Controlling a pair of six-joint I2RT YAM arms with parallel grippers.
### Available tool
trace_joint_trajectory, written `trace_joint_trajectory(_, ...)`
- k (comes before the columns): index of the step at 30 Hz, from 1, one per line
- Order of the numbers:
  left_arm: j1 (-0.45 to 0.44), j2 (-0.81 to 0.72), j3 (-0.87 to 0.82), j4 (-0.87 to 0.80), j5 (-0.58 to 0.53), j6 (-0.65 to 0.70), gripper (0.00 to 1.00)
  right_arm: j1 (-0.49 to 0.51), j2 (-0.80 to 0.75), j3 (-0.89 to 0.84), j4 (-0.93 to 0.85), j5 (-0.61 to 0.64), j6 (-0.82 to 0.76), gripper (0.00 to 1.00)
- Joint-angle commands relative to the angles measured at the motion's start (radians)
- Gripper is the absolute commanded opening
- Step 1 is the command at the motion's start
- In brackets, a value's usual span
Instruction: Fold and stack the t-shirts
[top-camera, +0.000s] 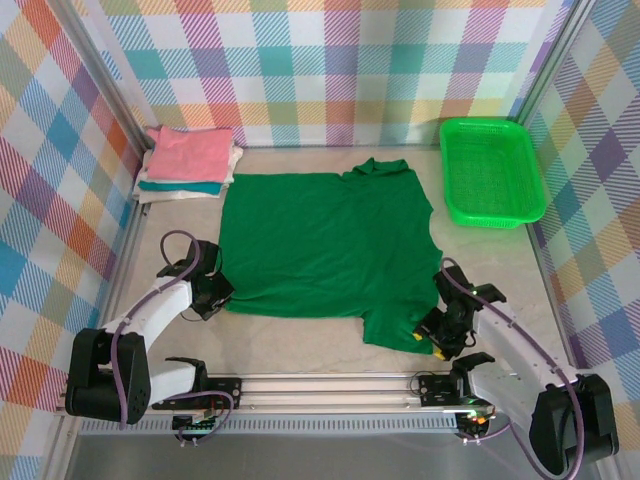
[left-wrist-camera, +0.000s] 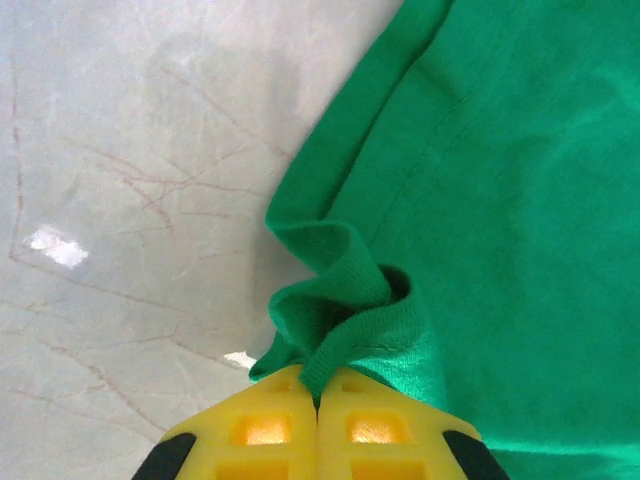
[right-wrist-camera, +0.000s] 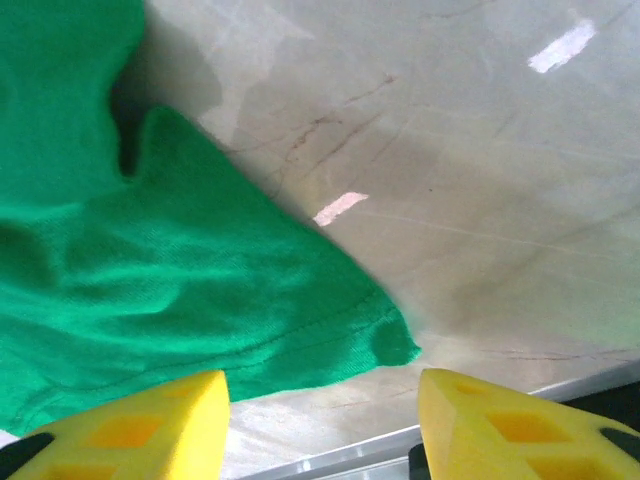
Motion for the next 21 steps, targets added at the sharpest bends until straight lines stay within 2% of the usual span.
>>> trace_joint_trajectory(1,0.001,0.016,-0.006,0.03,0.007,0.003,0.0,0.001,0.021,-0.005,0.006,-0.013,0.023,0.5)
trace_joint_trajectory(5,0.001,0.01,0.007,0.022,0.008,0.014,0.0,0.031,0.008,-0.02,0.009,-0.024,0.11,0.48)
trace_joint_trajectory(10,0.003,-0.002,0.017,0.031,0.016,0.014,0.0,0.097,-0.018,-0.075,0.033,-0.016,0.278,0.52)
trace_joint_trajectory(14,0.006,0.013,0.021,0.045,0.026,0.02,0.0,0.117,-0.068,-0.093,0.015,0.06,0.379,0.53)
trace_joint_trajectory(19,0.006,0.029,0.015,0.063,0.063,0.03,0.0,0.242,-0.155,-0.107,-0.036,0.192,0.597,0.51)
trace_joint_trajectory(21,0.005,0.027,0.014,0.068,0.066,0.03,0.0,0.256,-0.183,-0.146,0.013,0.183,0.635,0.49)
